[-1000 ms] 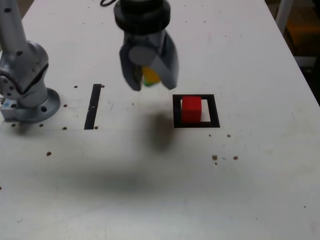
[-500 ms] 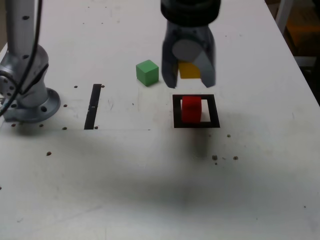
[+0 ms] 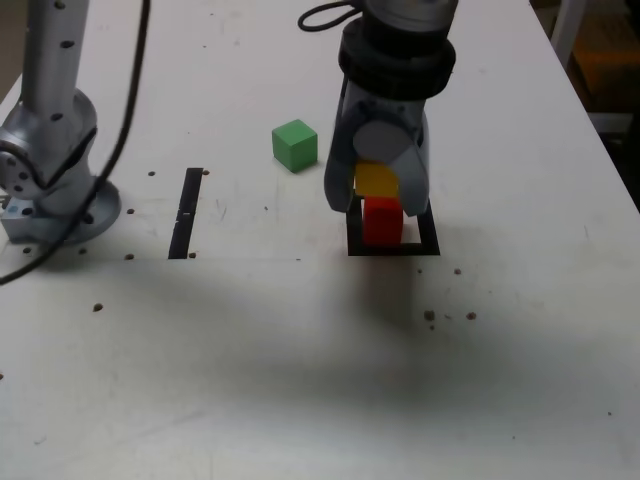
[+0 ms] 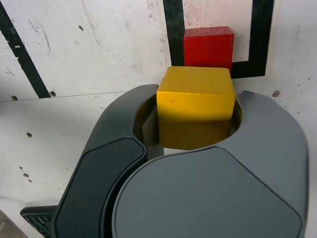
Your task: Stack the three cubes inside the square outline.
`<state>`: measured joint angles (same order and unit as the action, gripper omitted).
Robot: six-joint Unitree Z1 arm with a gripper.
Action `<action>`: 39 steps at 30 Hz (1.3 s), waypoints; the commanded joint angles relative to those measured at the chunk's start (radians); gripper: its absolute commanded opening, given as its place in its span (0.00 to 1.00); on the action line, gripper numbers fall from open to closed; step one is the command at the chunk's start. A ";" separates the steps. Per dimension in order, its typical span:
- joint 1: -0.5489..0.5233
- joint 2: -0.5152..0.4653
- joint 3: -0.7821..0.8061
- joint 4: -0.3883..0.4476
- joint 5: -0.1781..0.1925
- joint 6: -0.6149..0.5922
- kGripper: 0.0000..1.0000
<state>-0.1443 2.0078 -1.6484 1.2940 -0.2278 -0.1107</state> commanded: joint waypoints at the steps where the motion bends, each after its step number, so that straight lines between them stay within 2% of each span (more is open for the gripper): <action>1: 0.002 0.010 0.000 -0.005 0.000 -0.002 0.23; 11: 0.006 0.052 -0.006 -0.043 0.008 -0.001 0.23; 35: 0.048 0.090 0.029 -0.071 0.013 0.025 0.23; 39: 0.051 0.092 0.036 -0.079 0.007 0.033 0.26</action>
<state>-0.0959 2.0936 -1.6198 1.2184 -0.2160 -0.0823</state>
